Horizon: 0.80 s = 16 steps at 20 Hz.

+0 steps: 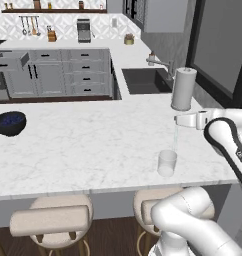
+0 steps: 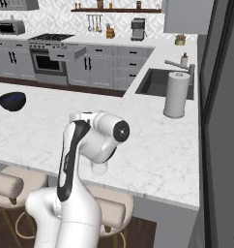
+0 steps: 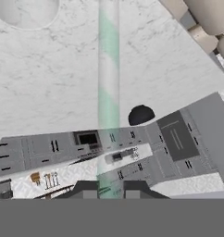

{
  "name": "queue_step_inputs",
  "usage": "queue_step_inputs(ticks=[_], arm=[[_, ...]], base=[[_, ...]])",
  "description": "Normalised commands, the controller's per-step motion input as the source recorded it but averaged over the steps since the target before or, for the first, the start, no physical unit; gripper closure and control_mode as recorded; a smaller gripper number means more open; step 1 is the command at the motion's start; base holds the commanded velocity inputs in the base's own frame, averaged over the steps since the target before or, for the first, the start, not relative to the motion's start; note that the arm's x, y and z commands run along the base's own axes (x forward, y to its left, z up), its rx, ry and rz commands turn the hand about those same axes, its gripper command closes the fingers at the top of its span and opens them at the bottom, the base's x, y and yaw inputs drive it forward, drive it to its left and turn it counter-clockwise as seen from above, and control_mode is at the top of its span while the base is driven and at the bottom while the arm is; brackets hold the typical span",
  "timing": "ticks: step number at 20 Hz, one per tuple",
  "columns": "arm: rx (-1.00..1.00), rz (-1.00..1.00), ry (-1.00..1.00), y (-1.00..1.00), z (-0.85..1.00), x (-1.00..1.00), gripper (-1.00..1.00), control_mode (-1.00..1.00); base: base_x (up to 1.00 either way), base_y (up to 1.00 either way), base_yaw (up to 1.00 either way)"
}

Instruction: Take a straw from the drawer in front and place it inside the glass cup on the dining counter.

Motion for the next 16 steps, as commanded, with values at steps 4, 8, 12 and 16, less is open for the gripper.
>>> queue_step_inputs(ticks=[4,8,12,16], arm=[[0.00,0.08,-0.02,0.00,-0.15,0.20,1.00,-1.00],[0.00,0.03,-0.08,-0.04,-0.05,0.01,1.00,-1.00],[0.00,0.00,-0.18,0.00,0.05,-0.05,1.00,-1.00],[-0.02,0.00,-0.17,0.00,0.09,-0.19,1.00,-1.00]], base=[[0.00,0.00,0.00],[0.00,0.00,0.00],[0.00,0.00,0.00],[0.00,0.00,0.00]])
